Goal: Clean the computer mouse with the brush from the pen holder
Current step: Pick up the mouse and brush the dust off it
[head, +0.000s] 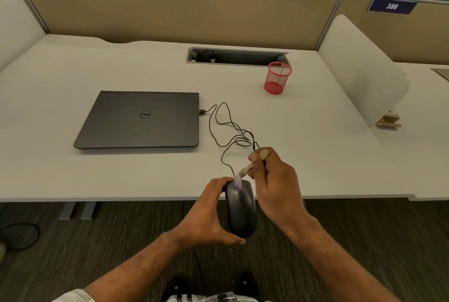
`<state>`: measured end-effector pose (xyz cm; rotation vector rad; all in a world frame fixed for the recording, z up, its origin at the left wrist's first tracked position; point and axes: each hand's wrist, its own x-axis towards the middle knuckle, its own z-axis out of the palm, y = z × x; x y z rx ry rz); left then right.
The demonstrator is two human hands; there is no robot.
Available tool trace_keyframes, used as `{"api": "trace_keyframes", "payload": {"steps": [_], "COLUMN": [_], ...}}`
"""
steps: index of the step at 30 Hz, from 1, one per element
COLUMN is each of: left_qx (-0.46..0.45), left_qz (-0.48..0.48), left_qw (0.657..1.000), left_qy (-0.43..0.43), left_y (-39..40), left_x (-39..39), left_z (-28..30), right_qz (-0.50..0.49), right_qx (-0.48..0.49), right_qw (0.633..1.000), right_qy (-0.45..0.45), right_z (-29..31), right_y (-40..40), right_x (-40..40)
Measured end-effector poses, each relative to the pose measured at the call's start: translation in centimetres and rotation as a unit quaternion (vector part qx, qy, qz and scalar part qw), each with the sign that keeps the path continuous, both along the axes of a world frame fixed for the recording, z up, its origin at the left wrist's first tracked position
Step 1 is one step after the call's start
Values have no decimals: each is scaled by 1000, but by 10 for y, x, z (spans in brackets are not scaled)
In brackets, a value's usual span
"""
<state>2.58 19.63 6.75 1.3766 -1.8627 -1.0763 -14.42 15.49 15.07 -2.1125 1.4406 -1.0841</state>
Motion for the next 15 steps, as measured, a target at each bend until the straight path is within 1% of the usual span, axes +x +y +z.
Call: {"api": "trace_keyframes", "payload": {"steps": [4,9,11,15], "left_qx": [6,4,0,-5], "left_qz": [-1,-2,0,-4], "left_qw": [1000,1000,1000,1000], "left_qy": [-1,-14,-20,-27], "left_y": [1,0,0,1], "left_x": [1,2,3,2], "left_z": [-1,0,-1,-1], "right_qz": [14,12,16,20], "right_qx": [-25,-69,-68,-34], "right_qw": [1000,997,997,999], "right_qy": [7,-25,-24,-1], "right_z": [1,7,8,6], "right_y": [-3,0,2,2], "right_x": [2,3,3,5]}}
